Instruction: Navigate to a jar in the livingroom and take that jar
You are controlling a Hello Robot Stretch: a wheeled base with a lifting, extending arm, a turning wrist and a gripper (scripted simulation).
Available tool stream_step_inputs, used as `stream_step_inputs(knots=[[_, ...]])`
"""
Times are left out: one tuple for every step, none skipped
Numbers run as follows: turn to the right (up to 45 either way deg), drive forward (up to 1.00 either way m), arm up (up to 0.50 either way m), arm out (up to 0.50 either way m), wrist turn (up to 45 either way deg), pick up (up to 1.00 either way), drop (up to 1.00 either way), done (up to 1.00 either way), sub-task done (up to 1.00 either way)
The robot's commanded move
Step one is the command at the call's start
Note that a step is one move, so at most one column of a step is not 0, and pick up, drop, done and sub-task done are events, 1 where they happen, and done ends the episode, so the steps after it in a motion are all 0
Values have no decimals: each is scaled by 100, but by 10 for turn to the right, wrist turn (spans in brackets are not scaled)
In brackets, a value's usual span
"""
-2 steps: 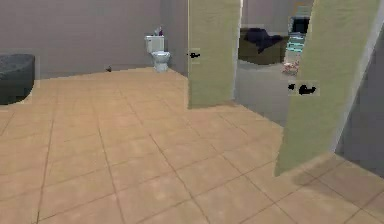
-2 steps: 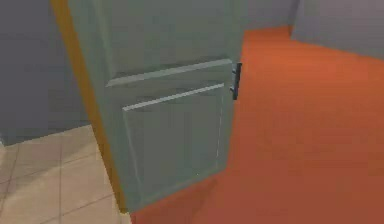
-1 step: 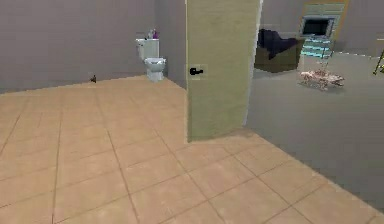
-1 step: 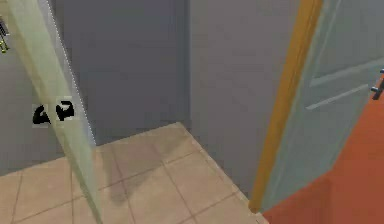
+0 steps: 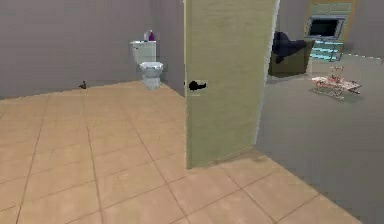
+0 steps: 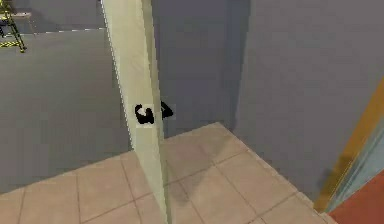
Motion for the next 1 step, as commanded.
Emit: stream_step_inputs(knots=[[240, 0, 0, 0, 0, 0, 0, 0, 0]])
